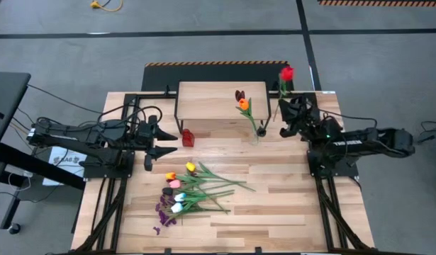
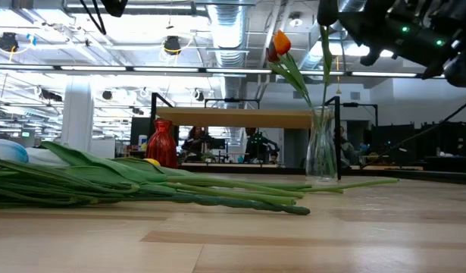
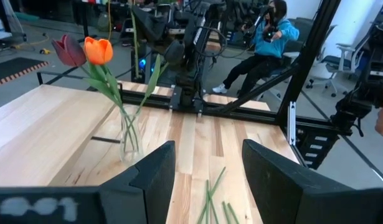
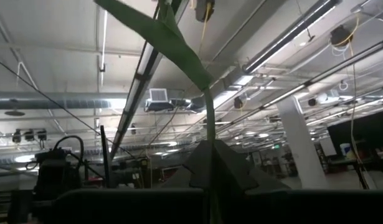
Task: Pick and place flowers into a vace then onto a shelf
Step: Put the red flower into the transparent vase
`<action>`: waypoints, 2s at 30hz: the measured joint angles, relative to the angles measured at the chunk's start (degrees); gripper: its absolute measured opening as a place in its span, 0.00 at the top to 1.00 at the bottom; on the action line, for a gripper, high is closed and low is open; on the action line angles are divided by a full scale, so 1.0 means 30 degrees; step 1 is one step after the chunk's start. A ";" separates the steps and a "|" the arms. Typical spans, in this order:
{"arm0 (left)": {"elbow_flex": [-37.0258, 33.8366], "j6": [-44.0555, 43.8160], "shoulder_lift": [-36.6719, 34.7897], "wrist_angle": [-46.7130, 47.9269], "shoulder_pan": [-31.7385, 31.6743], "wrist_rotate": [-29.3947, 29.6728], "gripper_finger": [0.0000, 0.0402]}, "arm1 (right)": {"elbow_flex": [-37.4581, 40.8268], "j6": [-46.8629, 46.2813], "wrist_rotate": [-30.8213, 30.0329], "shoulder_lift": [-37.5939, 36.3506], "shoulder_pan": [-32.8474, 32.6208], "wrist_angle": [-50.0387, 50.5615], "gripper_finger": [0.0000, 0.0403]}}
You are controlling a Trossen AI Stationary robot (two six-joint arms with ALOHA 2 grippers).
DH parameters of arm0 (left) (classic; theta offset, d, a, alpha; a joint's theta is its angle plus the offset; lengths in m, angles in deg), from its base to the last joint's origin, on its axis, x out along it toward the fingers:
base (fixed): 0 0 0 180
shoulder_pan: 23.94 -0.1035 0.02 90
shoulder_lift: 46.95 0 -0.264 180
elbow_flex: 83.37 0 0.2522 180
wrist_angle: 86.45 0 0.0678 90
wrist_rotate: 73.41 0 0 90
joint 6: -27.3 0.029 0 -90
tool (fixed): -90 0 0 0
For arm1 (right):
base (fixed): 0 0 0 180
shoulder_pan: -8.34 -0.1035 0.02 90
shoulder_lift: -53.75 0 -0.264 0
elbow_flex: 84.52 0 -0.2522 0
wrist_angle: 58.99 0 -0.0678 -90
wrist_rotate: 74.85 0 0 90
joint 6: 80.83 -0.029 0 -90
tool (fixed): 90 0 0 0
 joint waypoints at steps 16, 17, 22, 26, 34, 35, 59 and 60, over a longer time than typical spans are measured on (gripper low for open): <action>0.0000 -0.0073 0.0007 -0.0013 0.0006 0.0089 0.56 | -0.1616 -0.0443 -0.0594 0.3382 -0.0328 -0.0017 1.00; 0.0000 -0.0073 0.0007 -0.0013 0.0003 0.0089 0.56 | -0.1616 -0.0452 -0.0598 0.3482 -0.0345 -0.0015 1.00; 0.0000 0.0028 0.0007 -0.0015 0.0004 -0.0115 0.56 | -0.1616 -0.0452 -0.0615 0.3635 -0.0503 -0.0032 1.00; 0.0000 0.0036 0.0007 -0.0013 0.0002 -0.0210 0.56 | -0.1616 -0.0452 -0.0653 0.3635 -0.0583 -0.0029 1.00; 0.0000 0.0018 0.0007 -0.0013 0.0006 -0.0191 0.56 | -0.1616 -0.0801 -0.0594 0.3967 -0.0590 -0.0029 1.00; 0.0000 0.0011 0.0007 -0.0013 0.0006 -0.0188 0.56 | -0.1616 -0.0809 -0.0586 0.4040 -0.0590 -0.0023 1.00; 0.0007 0.0058 0.2506 -0.2302 0.0006 -0.2226 0.56 | -0.1616 -0.1086 -0.0594 0.5710 -0.1060 -0.0032 1.00; 0.0007 0.0058 0.2484 -0.2338 0.0006 -0.2224 0.56 | -0.1616 -0.1096 -0.0594 0.5761 -0.1064 -0.0026 1.00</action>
